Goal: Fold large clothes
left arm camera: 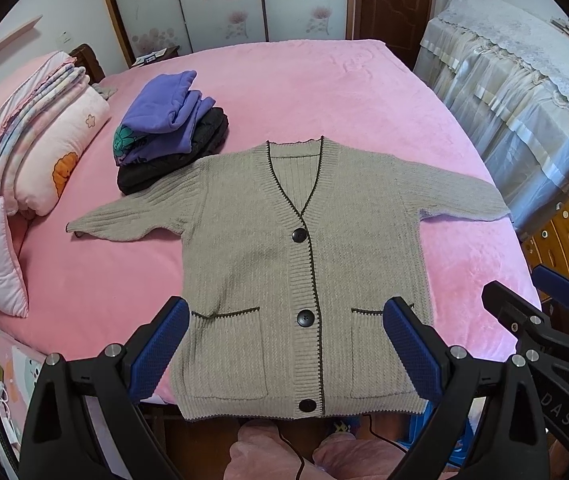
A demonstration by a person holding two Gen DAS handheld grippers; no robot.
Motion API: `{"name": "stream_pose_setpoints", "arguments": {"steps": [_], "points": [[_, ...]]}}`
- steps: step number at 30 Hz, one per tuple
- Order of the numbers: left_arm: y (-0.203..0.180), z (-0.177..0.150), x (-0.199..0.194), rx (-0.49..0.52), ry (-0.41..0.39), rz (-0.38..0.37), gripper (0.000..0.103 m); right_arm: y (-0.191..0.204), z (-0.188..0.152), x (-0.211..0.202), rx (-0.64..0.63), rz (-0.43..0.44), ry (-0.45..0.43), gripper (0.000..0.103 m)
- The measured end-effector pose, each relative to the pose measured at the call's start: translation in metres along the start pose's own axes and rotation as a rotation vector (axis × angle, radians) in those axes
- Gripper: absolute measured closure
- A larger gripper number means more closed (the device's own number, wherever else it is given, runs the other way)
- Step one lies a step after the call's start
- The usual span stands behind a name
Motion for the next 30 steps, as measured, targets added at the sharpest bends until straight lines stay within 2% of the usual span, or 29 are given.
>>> {"name": "stream_pose_setpoints", "arguments": {"steps": [20, 30], "points": [[-0.012, -0.012, -0.007, -0.066, 0.036, 0.048, 0.006, -0.013, 0.000, 0.002, -0.086, 0.021, 0.020, 0.041], [-0.012, -0.010, -0.008, -0.044, 0.042, 0.042, 0.006, -0.014, -0.001, 0.002, -0.063, 0.029, 0.031, 0.041]]}}
Point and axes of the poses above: each gripper's, at about its wrist camera, not at the fingertips, and x roughly the way its jaws point, y to its left, z to its top, the point moved 5 cm from there along x, roughly the way its jaws point, and after that the axes turned 3 degrees about z, right-handed, at the moved point
